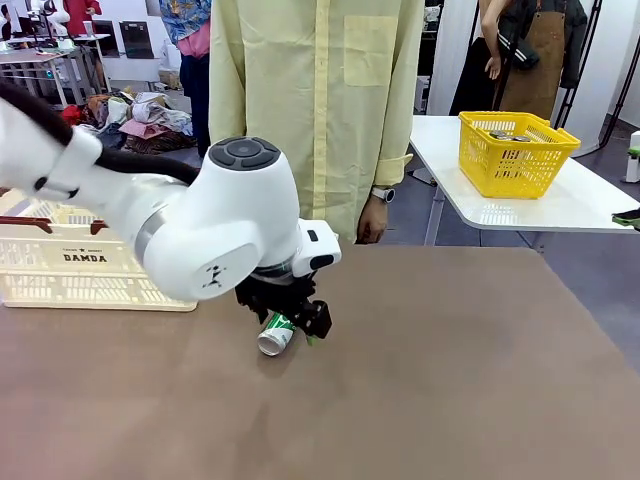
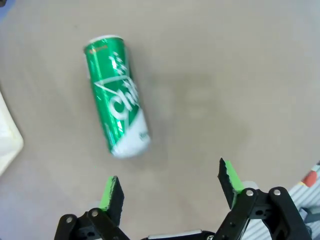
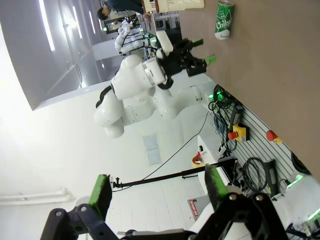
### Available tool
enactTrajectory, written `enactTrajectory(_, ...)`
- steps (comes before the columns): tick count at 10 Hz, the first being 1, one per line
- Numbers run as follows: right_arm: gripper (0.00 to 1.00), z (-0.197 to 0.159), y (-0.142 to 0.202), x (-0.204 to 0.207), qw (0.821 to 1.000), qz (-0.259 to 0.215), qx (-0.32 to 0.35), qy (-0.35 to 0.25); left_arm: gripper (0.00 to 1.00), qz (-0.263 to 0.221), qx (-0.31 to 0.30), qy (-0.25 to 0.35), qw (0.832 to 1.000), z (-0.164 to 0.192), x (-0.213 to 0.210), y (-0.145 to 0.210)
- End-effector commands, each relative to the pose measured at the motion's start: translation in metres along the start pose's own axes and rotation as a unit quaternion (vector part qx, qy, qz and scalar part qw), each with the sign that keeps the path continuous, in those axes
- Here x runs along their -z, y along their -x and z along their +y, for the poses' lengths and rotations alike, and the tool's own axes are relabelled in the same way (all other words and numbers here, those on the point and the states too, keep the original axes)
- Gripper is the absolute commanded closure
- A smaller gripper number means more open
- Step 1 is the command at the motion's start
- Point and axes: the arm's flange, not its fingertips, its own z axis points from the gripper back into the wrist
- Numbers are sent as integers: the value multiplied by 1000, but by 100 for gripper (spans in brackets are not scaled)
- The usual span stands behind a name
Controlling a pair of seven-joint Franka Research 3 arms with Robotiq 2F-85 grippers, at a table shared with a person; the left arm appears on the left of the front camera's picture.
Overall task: Place the drinks into the Shopping basket.
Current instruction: Pick up one drink and place it into the Shopping basket.
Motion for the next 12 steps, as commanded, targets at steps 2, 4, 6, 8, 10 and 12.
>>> enactTrajectory(2, 0, 6, -3, 1, 1000, -3, 8, -5, 0, 15, 8, -15, 1000, 6, 21, -45)
enactTrajectory(4, 0, 6, -3, 1, 1000, -3, 8, -5, 0, 29, 14, -21, 999, 6, 36, -56)
enactTrajectory(6, 0, 6, -3, 1, 1000, -3, 8, -5, 0, 34, 15, -20, 999, 9, 45, -60)
enactTrajectory(8, 0, 6, -3, 1, 1000, -3, 8, -5, 0, 41, 7, -28, 999, 17, 56, -64)
enactTrajectory(10, 0, 6, -3, 1, 1000, -3, 8, -5, 0, 45, 1, -34, 998, 24, 68, -64)
enactTrajectory(12, 0, 6, -3, 1, 1000, -3, 8, -5, 0, 59, 5, -33, 998, 24, 80, -63)
